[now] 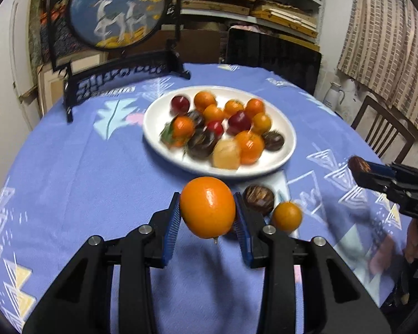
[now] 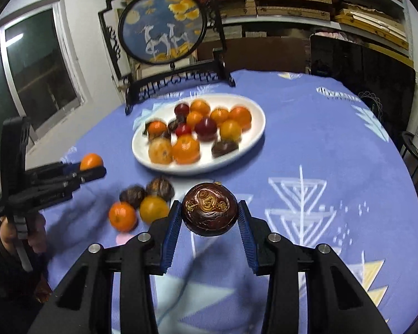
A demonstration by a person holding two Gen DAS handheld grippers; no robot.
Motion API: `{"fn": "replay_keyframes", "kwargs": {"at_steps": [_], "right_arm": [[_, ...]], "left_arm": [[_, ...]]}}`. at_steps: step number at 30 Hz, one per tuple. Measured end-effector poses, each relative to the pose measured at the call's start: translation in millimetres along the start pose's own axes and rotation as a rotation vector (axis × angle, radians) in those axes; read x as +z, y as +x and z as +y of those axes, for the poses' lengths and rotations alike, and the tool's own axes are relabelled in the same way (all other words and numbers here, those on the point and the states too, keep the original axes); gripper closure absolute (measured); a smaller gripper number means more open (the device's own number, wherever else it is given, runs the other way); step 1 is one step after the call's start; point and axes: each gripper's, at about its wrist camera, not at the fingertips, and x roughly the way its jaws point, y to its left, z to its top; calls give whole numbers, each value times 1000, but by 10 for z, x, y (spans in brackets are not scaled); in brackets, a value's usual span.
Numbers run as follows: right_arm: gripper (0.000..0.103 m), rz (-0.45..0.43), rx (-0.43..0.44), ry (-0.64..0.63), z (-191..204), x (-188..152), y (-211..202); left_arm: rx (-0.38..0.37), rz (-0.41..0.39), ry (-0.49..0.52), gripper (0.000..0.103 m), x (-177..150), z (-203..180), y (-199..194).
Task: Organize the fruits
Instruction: 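Grasp an orange with the left tool while the right tool grasps a dark brown fruit, then place the orange and dark fruit on the white plate, opening both tools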
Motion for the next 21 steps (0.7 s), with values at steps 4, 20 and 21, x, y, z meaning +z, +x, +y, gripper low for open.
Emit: {"fn": "replay_keyframes", "kwargs": {"at_steps": [4,20,21], "right_arm": [[62,-36,30,8,-21,398,68],[56,44,51,71,-55,1424,1475],[56,39,42,65,-53,1417,1473]], "left_arm": [[2,-10,42,67,346,-106,125],[10,55,37,37,1032,10,1109],[12,42,36,37,1030,23,1073]]}}
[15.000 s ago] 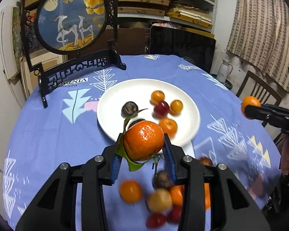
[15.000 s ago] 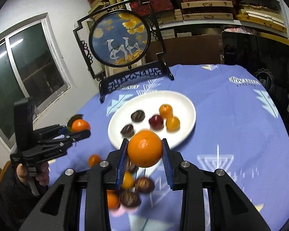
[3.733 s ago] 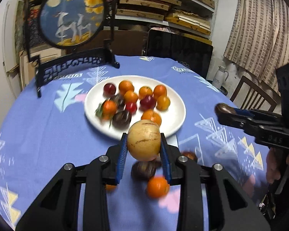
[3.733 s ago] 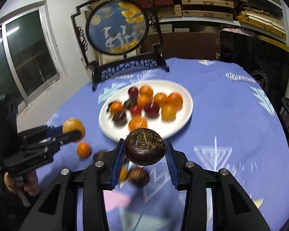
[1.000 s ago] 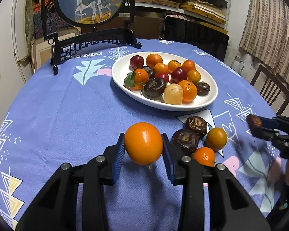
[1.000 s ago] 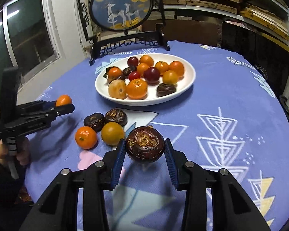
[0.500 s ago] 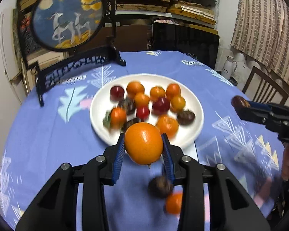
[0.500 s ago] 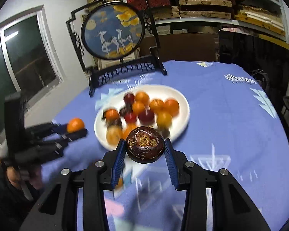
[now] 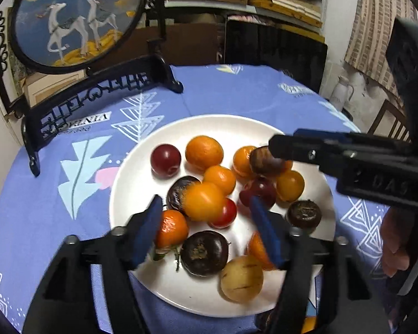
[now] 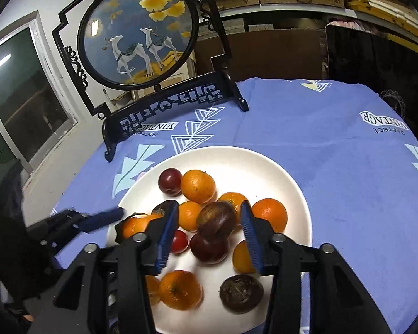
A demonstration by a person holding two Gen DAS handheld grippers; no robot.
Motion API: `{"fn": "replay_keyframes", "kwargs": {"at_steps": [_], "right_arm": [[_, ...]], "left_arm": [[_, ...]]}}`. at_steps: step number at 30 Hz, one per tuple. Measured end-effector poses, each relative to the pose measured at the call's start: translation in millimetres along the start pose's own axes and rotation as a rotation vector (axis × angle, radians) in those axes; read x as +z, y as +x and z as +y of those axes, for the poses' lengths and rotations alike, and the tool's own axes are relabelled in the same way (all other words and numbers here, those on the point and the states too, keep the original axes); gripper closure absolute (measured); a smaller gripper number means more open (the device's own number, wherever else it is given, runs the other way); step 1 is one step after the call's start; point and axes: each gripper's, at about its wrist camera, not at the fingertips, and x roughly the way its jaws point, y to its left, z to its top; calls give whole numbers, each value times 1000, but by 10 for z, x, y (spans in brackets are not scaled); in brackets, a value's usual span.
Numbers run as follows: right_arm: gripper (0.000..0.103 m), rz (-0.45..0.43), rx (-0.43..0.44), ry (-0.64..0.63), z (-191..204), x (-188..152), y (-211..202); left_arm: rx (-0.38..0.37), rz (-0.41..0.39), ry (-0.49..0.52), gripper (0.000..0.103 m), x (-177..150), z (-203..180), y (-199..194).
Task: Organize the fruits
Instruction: 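Place the orange and dark fruit on the white plate, opening both tools, then grasp a tangerine with the left tool while the right tool grasps an orange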
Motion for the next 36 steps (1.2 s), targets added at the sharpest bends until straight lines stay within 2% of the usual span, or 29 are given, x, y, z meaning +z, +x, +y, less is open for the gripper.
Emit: {"fn": "replay_keyframes", "kwargs": {"at_steps": [6,8,14,19,21,23,24,26,30,36], "right_arm": [[56,-15,-1,-6,-12,-204,-279],[55,-25,1,-14,-3,-323,-452],[54,-43,-10,-21,10,-830,-943],[54,-39,-5,-5,-6,-1186,-1168],[54,-26,-5,-2,4,-1299,-1198],[54,-21,-7,-1,16,-1376,-1220],[54,-20,-9,-2,21,-1401,-1228],[54,-18,-9,-1,28,-1449,-1244],[54,3,-10,-18,73,-1505,-1205],[54,76,11,-74,225,-1637,-973]], "left_arm": [[5,-29,49,37,-186,-68,-359],[0,-30,81,34,-371,-129,-547],[-17,-5,139,33,-995,-342,-985],[-7,31,150,34,-1398,-541,-1039],[0,58,148,39,-1479,-627,-955],[12,92,147,58,-1506,-681,-837],[6,98,146,59,-1495,-681,-790],[22,101,149,69,-1488,-732,-736],[6,81,115,70,-1495,-685,-798],[-35,1,46,70,-1564,-477,-1148]]}}
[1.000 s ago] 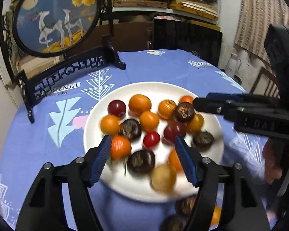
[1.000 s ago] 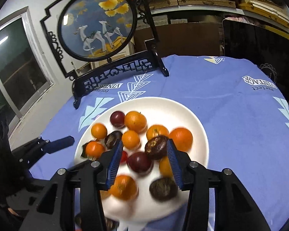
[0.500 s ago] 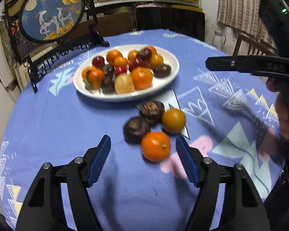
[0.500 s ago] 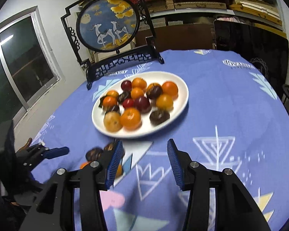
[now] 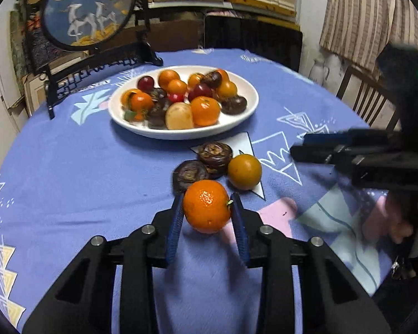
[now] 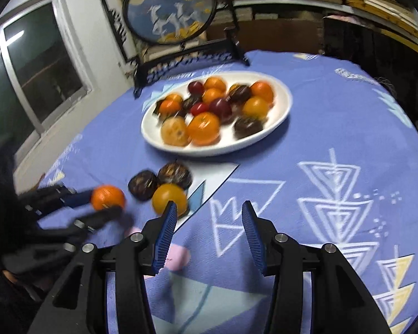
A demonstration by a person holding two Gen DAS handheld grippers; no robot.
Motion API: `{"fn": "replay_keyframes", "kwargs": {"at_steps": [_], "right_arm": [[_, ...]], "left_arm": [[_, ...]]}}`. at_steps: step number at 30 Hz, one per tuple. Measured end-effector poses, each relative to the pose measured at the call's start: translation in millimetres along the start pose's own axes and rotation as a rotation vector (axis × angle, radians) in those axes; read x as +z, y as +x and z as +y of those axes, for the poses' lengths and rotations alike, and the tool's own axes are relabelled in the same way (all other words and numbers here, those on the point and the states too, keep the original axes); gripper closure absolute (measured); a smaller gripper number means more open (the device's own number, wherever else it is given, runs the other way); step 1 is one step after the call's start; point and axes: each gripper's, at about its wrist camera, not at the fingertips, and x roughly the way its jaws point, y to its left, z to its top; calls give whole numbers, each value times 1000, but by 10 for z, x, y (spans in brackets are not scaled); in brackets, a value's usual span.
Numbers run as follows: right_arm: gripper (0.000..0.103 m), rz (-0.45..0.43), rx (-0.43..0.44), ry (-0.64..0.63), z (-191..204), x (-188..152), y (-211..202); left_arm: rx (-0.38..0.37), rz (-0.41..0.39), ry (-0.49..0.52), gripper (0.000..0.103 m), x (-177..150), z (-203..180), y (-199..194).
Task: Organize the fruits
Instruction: 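Grasp a tangerine with the left tool while the right tool grasps an orange, then place the tangerine and orange on the white plate, opening both tools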
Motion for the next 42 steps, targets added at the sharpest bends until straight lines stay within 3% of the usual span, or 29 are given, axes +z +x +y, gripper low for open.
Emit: {"fn": "replay_keyframes", "kwargs": {"at_steps": [9,10,11,12,20,26,34,42], "right_arm": [[55,61,-14,-111,434,67,430],[56,71,-25,-118,466,73,485],[65,73,-27,-115,476,76,503],[65,74,-23,-108,474,76,504],[65,-3,38,-40,292,-28,117],[65,-43,27,28,6,20,-99],[65,-95,73,71,-195,724,-62],[65,-84,72,99,-332,1575,549]], "left_arm": [[23,-22,-62,70,-23,332,-195],[22,-22,-61,70,-29,332,-201],[21,-23,-60,70,-33,328,-205],[20,-23,-58,70,-36,326,-208],[2,-34,-58,70,-14,333,-203],[-26,-20,-63,70,163,319,-83],[-28,-51,-52,70,886,379,225],[-11,6,-85,70,1404,609,934]]}}
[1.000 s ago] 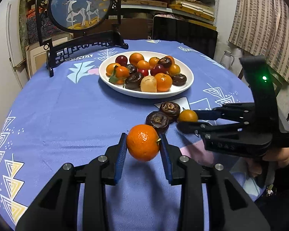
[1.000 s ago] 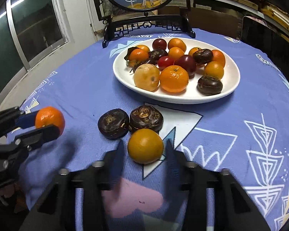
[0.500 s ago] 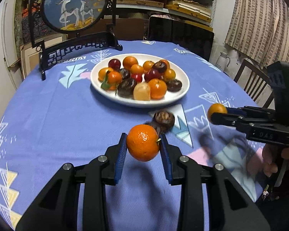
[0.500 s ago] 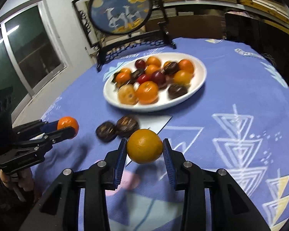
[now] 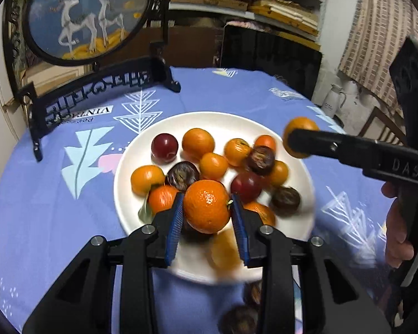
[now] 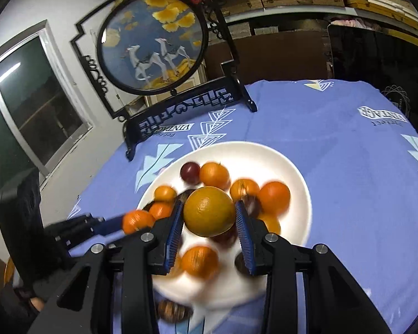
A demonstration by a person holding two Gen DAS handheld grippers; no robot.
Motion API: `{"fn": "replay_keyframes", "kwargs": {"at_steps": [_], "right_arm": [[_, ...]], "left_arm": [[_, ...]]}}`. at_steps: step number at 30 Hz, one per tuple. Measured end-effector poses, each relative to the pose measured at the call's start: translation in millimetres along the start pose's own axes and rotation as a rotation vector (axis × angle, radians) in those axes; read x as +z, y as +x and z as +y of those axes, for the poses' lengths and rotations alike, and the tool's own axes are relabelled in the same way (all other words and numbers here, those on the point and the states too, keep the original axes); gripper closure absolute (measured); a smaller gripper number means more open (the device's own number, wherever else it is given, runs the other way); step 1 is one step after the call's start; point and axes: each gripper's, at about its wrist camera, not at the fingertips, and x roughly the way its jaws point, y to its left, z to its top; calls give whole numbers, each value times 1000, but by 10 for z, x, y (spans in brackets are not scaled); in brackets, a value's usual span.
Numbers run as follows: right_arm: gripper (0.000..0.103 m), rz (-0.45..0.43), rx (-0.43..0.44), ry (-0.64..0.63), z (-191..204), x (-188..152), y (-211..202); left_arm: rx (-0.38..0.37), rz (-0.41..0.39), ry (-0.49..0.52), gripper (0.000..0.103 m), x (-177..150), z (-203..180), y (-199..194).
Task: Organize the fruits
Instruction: 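Place the tangerine and orange on the white plate, opening both tools, then grasp a dark brown fruit with each tool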
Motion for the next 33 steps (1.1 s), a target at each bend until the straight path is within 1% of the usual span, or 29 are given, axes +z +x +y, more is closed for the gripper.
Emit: {"fn": "replay_keyframes", "kwargs": {"at_steps": [2,4,5,6,7,8,9,12,15,16,17,19,20,21,23,25,27,30,33], "right_arm": [[65,15,-9,4,-9,90,207],[64,19,-11,7,-29,132,345],[59,10,-14,10,-44,145,362],[49,2,-20,16,-58,148,364],[48,-13,-29,24,-78,139,342],[47,-19,-30,27,-86,132,323],[47,-18,-27,25,-94,111,294],[47,-30,-36,24,-103,16,139],[47,-34,-35,4,-67,-164,-95],[47,-35,-34,-6,-48,-247,-187],[47,-36,-31,-13,-38,-331,-270],[45,-28,-24,-27,-7,-503,-421],[44,-24,-23,-35,6,-588,-484],[44,-21,-24,-42,19,-668,-542],[42,-12,-30,-55,42,-820,-633],[38,-7,-34,-54,43,-963,-711],[38,-2,-36,-49,40,-1071,-767],[38,1,-42,-47,55,-1180,-822],[38,2,-45,-48,65,-1255,-861]], "left_arm": [[7,16,-3,70,57,26,153],[-6,25,-9,70,91,45,240],[-9,24,-15,66,94,56,255],[-12,18,-15,59,82,60,244],[-3,0,-13,41,65,61,198],[15,-22,-8,32,52,57,141],[21,-38,1,32,38,48,80],[20,-53,13,31,-31,23,-97],[10,-48,38,31,-191,-29,-303],[9,-45,47,30,-253,-49,-358],[7,-40,56,26,-343,-77,-425],[-4,-31,65,21,-546,-146,-545],[-9,-20,71,20,-637,-180,-580],[-15,-7,82,19,-729,-218,-595],[-16,18,106,13,-879,-291,-608],[24,60,146,12,-1018,-391,-553],[55,98,161,12,-1089,-443,-465],[70,119,156,12,-1133,-457,-355],[62,136,130,12,-1111,-406,-267]]}}
